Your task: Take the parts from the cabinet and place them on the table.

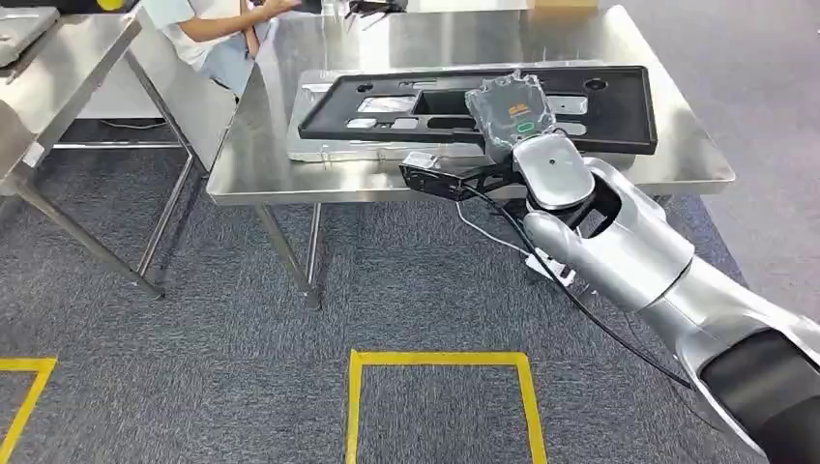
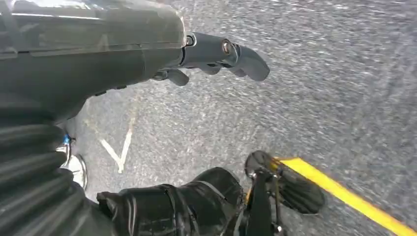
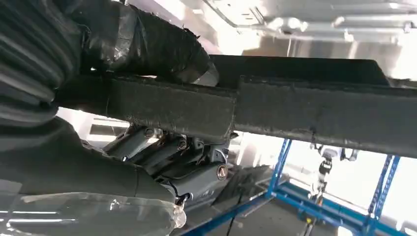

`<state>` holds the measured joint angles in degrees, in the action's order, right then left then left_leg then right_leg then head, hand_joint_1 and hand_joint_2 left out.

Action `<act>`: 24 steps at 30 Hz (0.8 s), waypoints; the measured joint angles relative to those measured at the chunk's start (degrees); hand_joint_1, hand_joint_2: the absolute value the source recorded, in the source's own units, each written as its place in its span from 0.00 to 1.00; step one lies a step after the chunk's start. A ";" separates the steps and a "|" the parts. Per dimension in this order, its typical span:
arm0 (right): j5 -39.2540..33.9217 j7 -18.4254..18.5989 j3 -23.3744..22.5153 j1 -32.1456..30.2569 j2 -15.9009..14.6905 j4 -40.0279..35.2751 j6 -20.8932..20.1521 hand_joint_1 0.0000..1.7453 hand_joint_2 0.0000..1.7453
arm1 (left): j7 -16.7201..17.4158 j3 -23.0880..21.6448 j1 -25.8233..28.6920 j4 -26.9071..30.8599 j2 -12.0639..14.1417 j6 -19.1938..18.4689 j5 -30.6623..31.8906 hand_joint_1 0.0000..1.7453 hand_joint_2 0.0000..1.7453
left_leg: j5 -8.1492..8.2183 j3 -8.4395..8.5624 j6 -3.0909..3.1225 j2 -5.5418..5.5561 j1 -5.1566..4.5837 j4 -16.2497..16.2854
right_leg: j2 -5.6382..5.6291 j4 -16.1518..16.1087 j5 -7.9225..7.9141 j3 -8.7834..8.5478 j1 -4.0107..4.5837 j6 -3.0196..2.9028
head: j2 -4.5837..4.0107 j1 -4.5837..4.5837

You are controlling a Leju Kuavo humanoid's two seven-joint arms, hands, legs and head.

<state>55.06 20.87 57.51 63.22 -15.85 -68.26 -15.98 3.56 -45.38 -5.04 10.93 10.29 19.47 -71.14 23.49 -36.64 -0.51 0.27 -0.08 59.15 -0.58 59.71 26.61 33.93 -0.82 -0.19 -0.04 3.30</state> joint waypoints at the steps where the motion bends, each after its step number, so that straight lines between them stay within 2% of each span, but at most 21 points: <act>1: -0.02 0.00 -0.02 0.01 -0.19 -0.11 0.00 1.00 1.00 | 0.00 0.00 -0.19 0.00 0.00 0.02 0.00 0.00 1.00 | 0.25 -0.02 0.36 -0.04 0.02 -0.29 | -0.05 -0.11 -0.01 0.10 -0.09 0.32 | 0.00 -0.02; 3: -0.02 0.00 -0.02 -0.18 -0.52 -0.22 -0.02 1.00 1.00 | -0.02 0.00 -0.21 0.00 0.00 0.02 0.00 0.00 1.00 | 0.39 0.03 0.79 0.08 -0.16 -0.47 | 0.04 -0.61 0.01 -0.21 -0.19 0.95 | 0.00 -0.04; 4: -0.02 0.07 -0.02 -0.18 -0.66 -0.50 -0.04 1.00 1.00 | -0.09 0.00 -0.20 0.00 0.00 0.02 0.00 0.00 1.00 | 0.11 0.66 1.17 0.05 0.21 -1.30 | 0.03 -0.60 0.28 -0.46 0.15 1.38 | 0.02 -0.09; 5: -0.02 0.18 -0.11 -0.18 -1.11 -0.63 -0.07 1.00 1.00 | -0.15 0.00 -0.07 0.00 -0.04 0.02 0.02 0.00 1.00 | 0.04 1.20 1.39 -0.03 0.35 -1.78 | 0.14 0.56 0.90 -0.01 -0.13 1.44 | 0.00 -0.17; 6: -0.02 0.22 -0.20 -0.03 -1.29 -0.72 -0.07 1.00 1.00 | -0.17 0.00 -0.08 0.00 -0.04 0.00 0.09 0.00 1.00 | 0.25 1.37 1.74 -0.06 0.37 -1.85 | 0.22 3.23 2.38 1.30 0.03 1.46 | 0.00 -0.28; 7: 0.02 0.37 -0.26 0.00 -1.31 -0.85 -0.07 1.00 1.00 | -0.20 0.00 -0.14 0.00 -0.04 0.00 0.11 0.00 1.00 | 0.38 1.52 2.18 -0.12 0.36 -1.79 | 0.19 7.71 4.26 3.69 0.08 1.47 | 0.00 -0.44; 8: 0.02 0.35 -0.26 -0.12 -1.35 -0.90 -0.07 1.00 1.00 | -0.22 0.00 -0.21 0.00 -0.04 0.00 0.11 0.00 1.00 | 0.49 1.62 2.30 -0.12 0.26 -1.78 | 0.19 11.37 5.54 5.69 0.11 1.52 | 0.00 -0.37; 9: 0.02 0.33 -0.26 -0.48 -1.68 -0.94 -0.13 1.00 1.00 | -0.24 0.00 -0.30 0.00 -0.04 0.00 0.11 0.00 1.00 | 0.74 1.77 2.52 -0.07 0.24 -1.72 | 0.21 16.15 6.78 8.72 0.10 1.59 | 0.00 -0.37; 10: 0.02 0.37 -0.26 -0.81 -1.94 -0.96 -0.17 1.00 1.00 | -0.26 0.00 -0.28 0.00 -0.04 -0.02 0.13 0.00 1.00 | 0.94 1.89 2.52 0.04 0.24 -1.58 | 0.22 17.48 6.30 10.06 0.10 1.64 | 0.00 -0.42; 11: 0.04 0.46 -0.26 -1.04 -2.14 -0.96 -0.24 1.00 1.00 | -0.26 0.00 -0.24 0.00 -0.06 -0.06 0.13 0.00 1.00 | 1.22 2.12 2.43 0.20 0.26 -1.47 | 0.25 15.70 4.20 9.77 0.05 1.63 | 0.00 -0.44; 12: 0.13 0.55 -0.26 -1.05 -2.27 -0.96 -0.31 1.00 1.00 | -0.33 0.00 -0.12 0.00 -0.13 -0.13 0.17 0.00 1.00 | 1.56 2.34 2.28 0.28 0.28 -1.20 | 0.26 11.84 1.44 8.32 -0.02 1.55 | 0.00 -0.44; 13: 0.35 0.72 -0.28 -1.00 -2.36 -1.07 -0.33 1.00 1.00 | -0.42 0.00 -0.11 0.00 -0.22 -0.20 0.22 0.00 1.00 | 2.01 2.56 2.06 0.34 0.33 -0.79 | 0.30 6.39 -1.58 6.06 -0.11 1.44 | 0.00 -0.44; 14: 0.55 0.88 -0.39 -0.96 -2.40 -1.29 -0.31 1.00 1.00 | -0.50 0.00 -0.12 0.00 -0.24 -0.22 0.22 0.00 1.00 | 2.51 2.59 1.77 0.39 0.33 -0.30 | 0.35 1.84 -3.46 4.22 -0.17 1.30 | 0.00 -0.44; 15: 0.66 1.07 -0.50 -0.91 -2.53 -1.36 -0.31 1.00 1.00 | -0.52 0.00 -0.22 0.00 -0.22 -0.22 0.22 0.00 1.00 | 3.01 2.19 1.31 0.48 -0.15 0.33 | 0.29 1.18 -2.49 3.54 0.05 1.16 | 0.00 -0.39; 18: 0.79 3.17 -1.18 -1.34 -3.63 -2.38 -2.38 1.00 1.00 | -1.09 0.00 -0.16 0.00 -0.18 0.39 0.50 0.00 1.00 | 3.10 2.34 1.07 0.50 -0.11 0.09 | 0.09 1.10 -2.45 3.70 0.24 0.54 | 0.00 -0.35; 19: 0.74 3.50 -1.66 -1.41 -4.22 -2.73 -2.76 1.00 1.00 | -1.38 0.00 -0.17 0.00 -0.11 0.48 0.72 0.00 1.00 | 3.37 2.40 0.85 0.62 -0.10 0.25 | 0.13 0.82 -2.51 3.54 -0.23 0.13 | 0.00 -0.33; 20: 0.66 3.65 -2.27 -1.47 -4.70 -3.45 -2.91 1.00 1.00 | -1.57 -0.02 -0.10 0.02 -0.15 0.48 0.74 0.00 1.00 | 3.96 1.98 0.44 0.31 0.01 1.06 | 0.20 0.70 -2.46 3.24 -0.34 -0.09 | 0.00 -0.29; 21: 0.59 3.71 -3.08 -1.52 -5.50 -3.93 -3.06 1.00 1.00 | -1.77 -0.02 -0.13 0.00 -0.15 0.37 0.83 0.00 1.00 | 5.30 1.05 0.06 0.01 0.07 3.27 | 0.23 0.65 -2.33 3.08 -0.39 -0.41 | 0.00 -0.07; 22: 0.52 3.74 -3.81 -1.53 -5.88 -4.31 -3.26 1.00 1.00 | -1.95 -0.04 -0.14 0.00 -0.13 0.30 0.87 0.00 1.00 | 7.22 -0.83 -0.25 0.01 0.27 7.30 | 0.28 0.64 -2.23 2.97 -0.38 -0.58 | 0.00 -0.11; 24: 0.55 3.76 -4.57 -1.93 -6.62 -4.87 -3.52 1.00 1.00 | -2.05 -0.15 -0.03 0.00 -0.13 -0.20 0.90 0.00 1.00 | 9.99 -5.22 -0.64 0.01 0.48 15.73 | 0.18 0.66 -1.97 2.69 -0.36 -0.87 | 0.00 -0.02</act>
<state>55.60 24.63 52.94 61.29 -22.47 -73.13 -19.50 1.51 -45.53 -5.07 10.93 10.16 19.28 -70.25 33.48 -41.86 -1.15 0.28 0.40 74.88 -0.40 60.37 24.64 36.62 -1.18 -1.06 -0.04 3.28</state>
